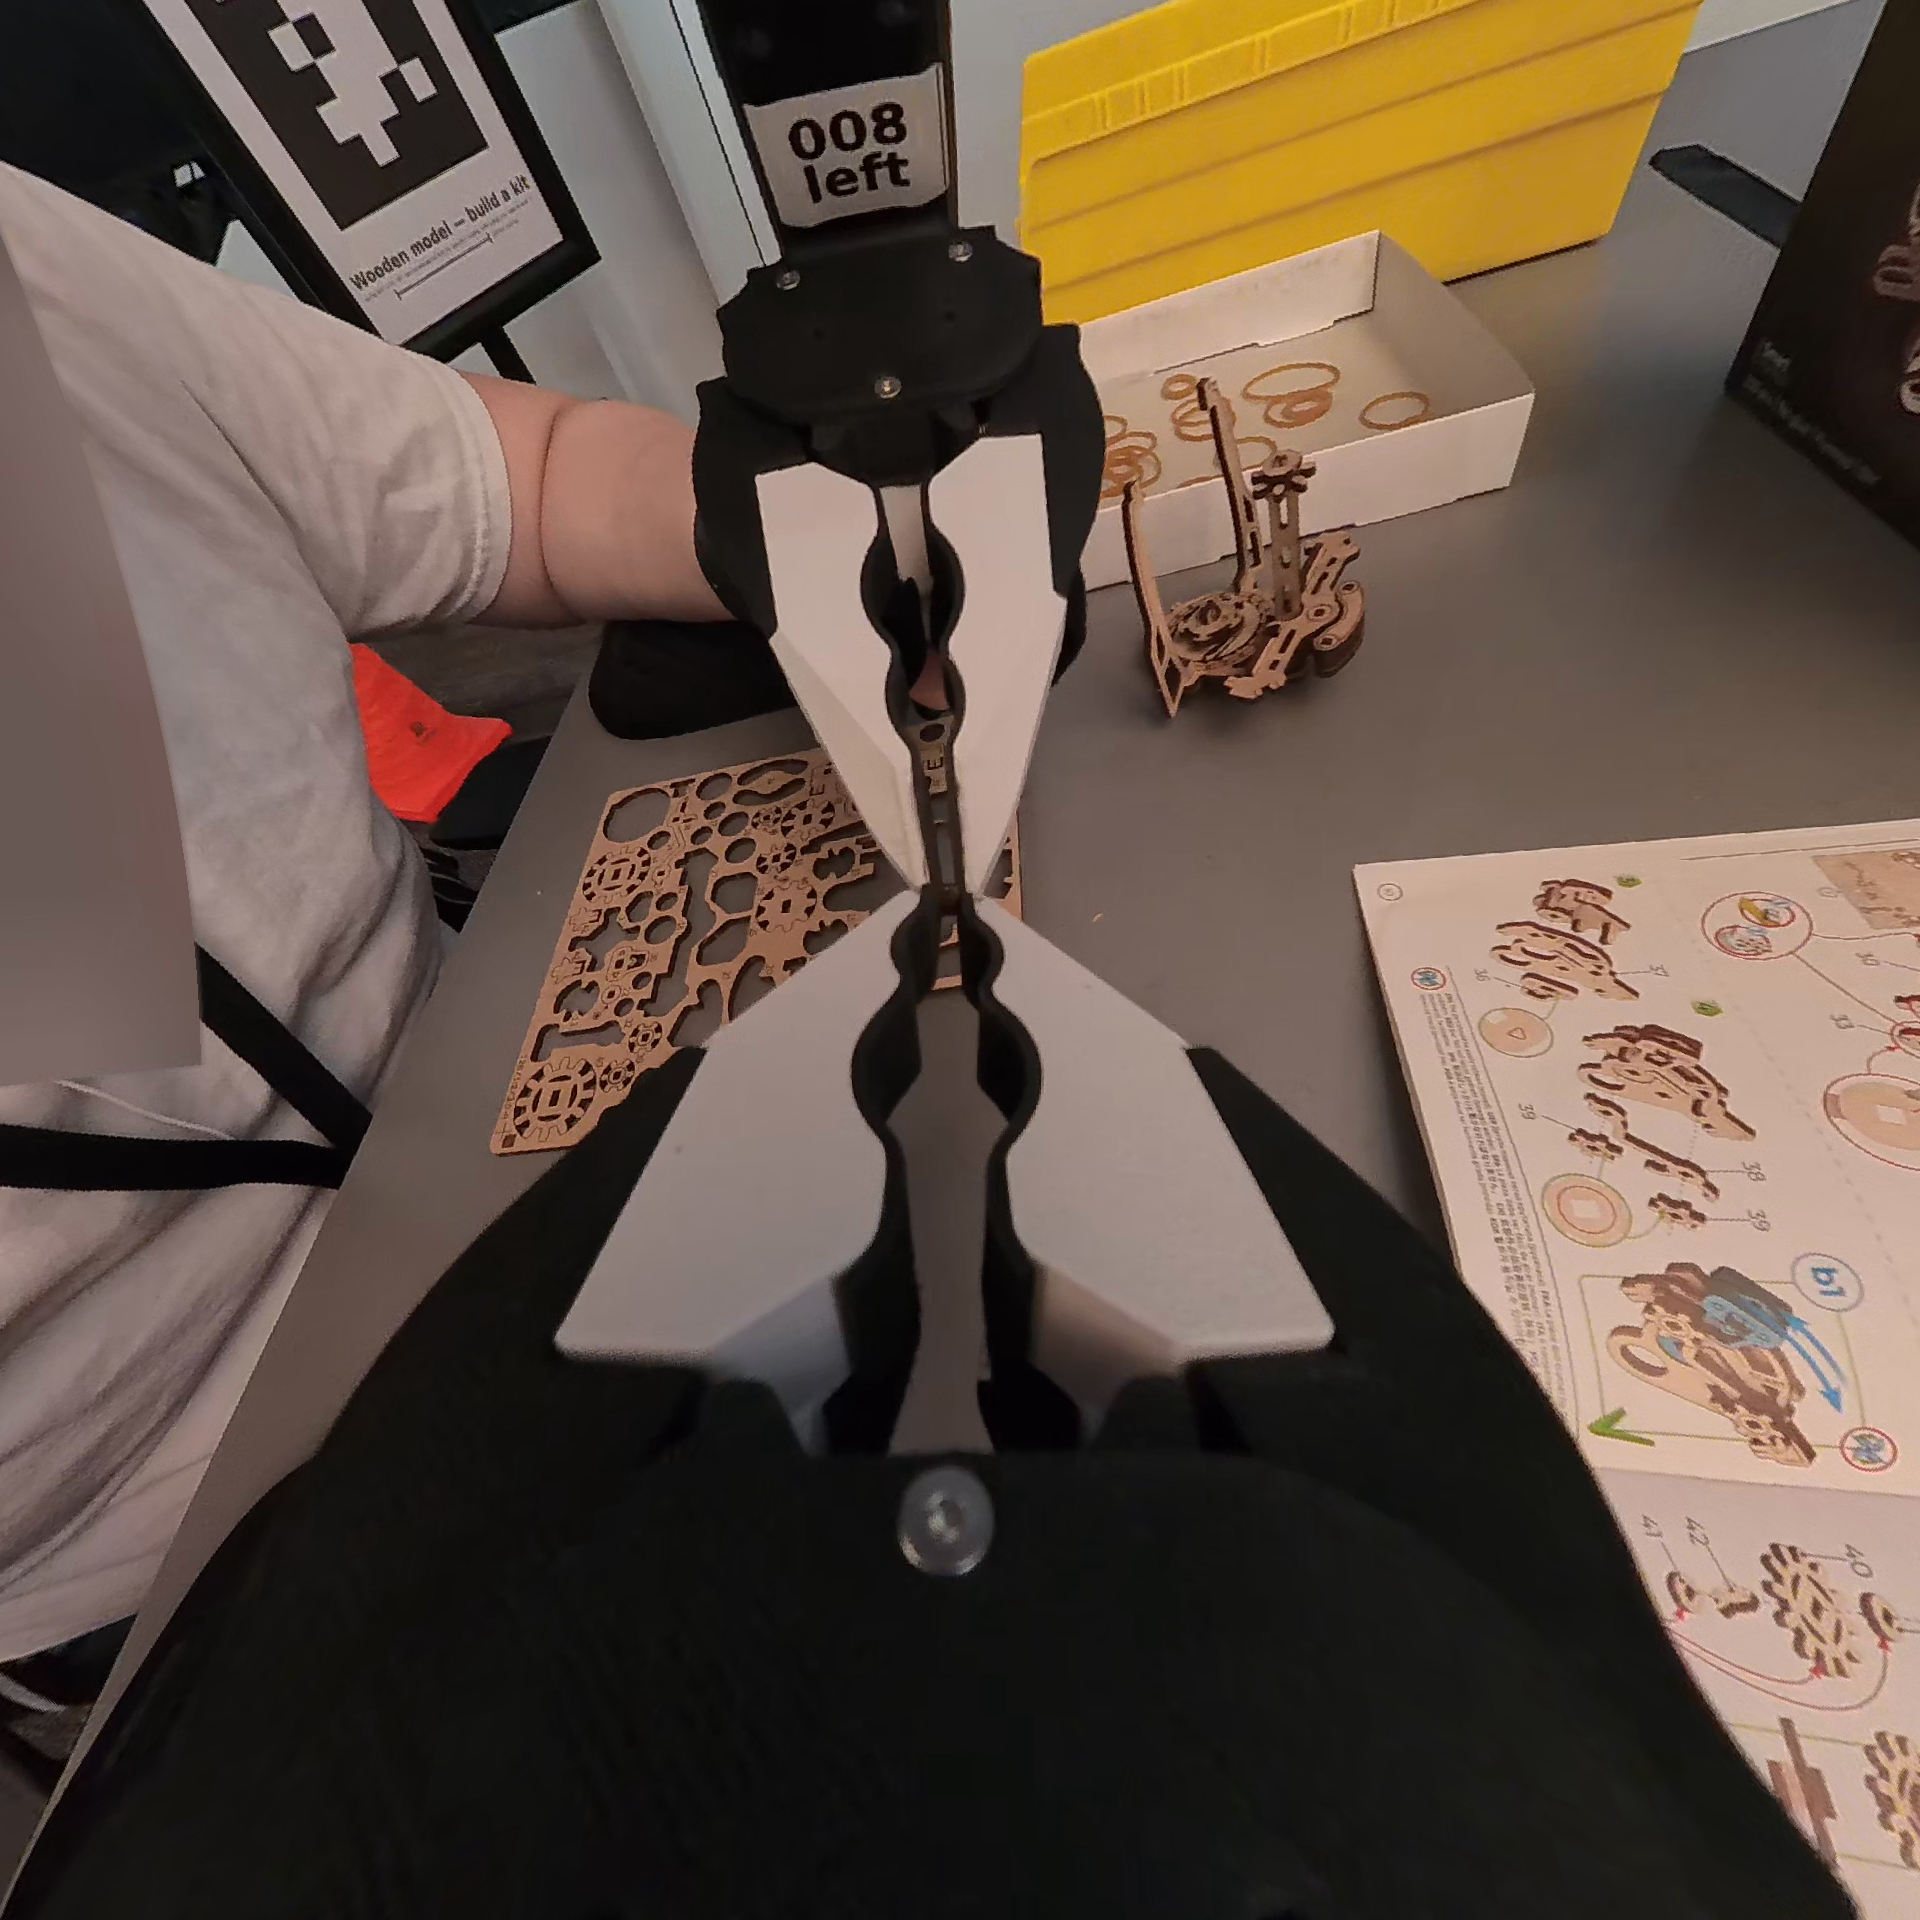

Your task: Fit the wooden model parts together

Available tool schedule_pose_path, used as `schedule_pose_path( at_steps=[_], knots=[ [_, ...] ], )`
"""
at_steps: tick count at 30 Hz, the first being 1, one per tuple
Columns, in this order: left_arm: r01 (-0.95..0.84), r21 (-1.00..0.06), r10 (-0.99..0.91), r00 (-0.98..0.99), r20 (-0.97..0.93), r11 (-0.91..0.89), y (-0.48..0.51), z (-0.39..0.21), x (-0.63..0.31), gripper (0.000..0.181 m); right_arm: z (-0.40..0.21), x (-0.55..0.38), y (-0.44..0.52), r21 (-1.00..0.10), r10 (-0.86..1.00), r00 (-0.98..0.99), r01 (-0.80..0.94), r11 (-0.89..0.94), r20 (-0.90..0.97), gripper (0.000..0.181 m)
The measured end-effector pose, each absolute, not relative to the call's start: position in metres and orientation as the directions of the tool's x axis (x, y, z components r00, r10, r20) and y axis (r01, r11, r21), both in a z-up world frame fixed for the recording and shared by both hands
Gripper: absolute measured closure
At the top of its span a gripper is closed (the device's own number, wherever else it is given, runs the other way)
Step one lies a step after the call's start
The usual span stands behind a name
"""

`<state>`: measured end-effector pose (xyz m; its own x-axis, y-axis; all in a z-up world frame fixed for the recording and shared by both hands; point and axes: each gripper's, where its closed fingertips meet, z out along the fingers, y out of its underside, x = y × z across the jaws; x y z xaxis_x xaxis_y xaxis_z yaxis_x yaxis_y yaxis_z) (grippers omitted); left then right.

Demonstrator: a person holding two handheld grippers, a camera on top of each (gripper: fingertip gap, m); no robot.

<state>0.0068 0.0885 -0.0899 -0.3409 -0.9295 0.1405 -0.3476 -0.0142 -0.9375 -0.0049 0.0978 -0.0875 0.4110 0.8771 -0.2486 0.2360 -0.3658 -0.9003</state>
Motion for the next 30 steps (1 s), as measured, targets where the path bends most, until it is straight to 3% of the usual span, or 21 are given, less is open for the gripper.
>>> schedule_pose_path(
  at_steps=[14,17,22,30],
  knots=[
    [-0.366,-0.931,-0.934,-0.335,0.122,0.010,0.089,-0.097,0.008,0.180,-0.094,-0.002,0.099,-0.886,0.876,0.439,0.301,-0.353,-0.199,0.181],
    [-0.394,-0.919,-0.954,-0.279,0.113,0.006,0.102,-0.106,0.010,0.161,-0.108,0.008,0.105,-0.857,0.858,0.483,0.355,-0.374,-0.174,0.181],
    [-0.443,-0.896,-0.960,-0.241,0.140,-0.020,0.115,-0.118,0.009,0.168,-0.119,0.025,0.105,-0.813,0.865,0.494,0.466,-0.349,-0.088,0.181],
    [-0.490,-0.871,-0.967,-0.204,0.150,-0.031,0.121,-0.131,0.008,0.175,-0.117,0.060,0.106,-0.799,0.852,0.524,0.508,-0.322,-0.010,0.181]
  ],
)
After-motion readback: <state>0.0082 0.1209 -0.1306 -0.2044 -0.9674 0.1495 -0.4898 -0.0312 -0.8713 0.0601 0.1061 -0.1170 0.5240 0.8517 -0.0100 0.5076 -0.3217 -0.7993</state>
